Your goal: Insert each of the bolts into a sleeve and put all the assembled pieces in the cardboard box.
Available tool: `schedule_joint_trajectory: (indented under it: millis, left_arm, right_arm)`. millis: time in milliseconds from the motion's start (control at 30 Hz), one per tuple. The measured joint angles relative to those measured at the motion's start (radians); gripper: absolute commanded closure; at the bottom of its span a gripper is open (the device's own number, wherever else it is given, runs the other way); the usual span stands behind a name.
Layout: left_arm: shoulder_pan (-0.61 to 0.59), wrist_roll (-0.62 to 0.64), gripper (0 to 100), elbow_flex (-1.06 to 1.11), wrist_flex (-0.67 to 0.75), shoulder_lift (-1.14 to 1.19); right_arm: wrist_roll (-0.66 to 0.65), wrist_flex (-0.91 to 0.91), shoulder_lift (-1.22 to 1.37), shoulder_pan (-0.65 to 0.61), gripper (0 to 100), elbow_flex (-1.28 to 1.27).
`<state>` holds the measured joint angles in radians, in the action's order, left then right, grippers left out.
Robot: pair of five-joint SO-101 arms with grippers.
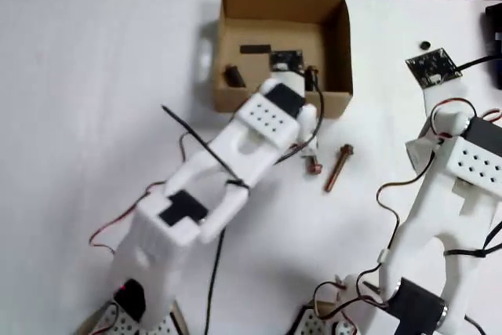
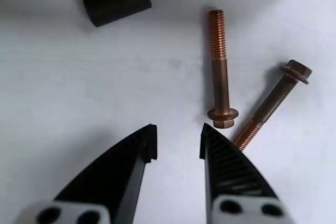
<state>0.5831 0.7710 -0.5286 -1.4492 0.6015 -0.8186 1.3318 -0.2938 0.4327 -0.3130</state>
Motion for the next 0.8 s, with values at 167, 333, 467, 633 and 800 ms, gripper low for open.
schedule_joint_trajectory:
  millis: [167, 333, 467, 633, 800]
  left_arm:
    - [0.002, 0.000, 83, -0.187, 0.000, 0.132]
    - [0.009, 0.000, 83, -0.333, 0.000, 0.276]
    - [0.041, 0.012, 83, -0.436, 0.003, 0.382]
    - [0.048, 0.018, 83, -0.554, 0.003, 0.506]
    - [0.046, 0.025, 86, -0.638, 0.002, 0.577]
  right_arm:
    - [0.003, 0.000, 0.000, 0.000, 97.8, -0.018]
    - [0.003, 0.000, 0.000, 0.000, 97.8, -0.018]
    - [0.003, 0.000, 0.000, 0.000, 97.8, -0.018]
    - [0.003, 0.000, 0.000, 0.000, 97.8, -0.018]
    - [0.003, 0.000, 0.000, 0.000, 97.8, -0.018]
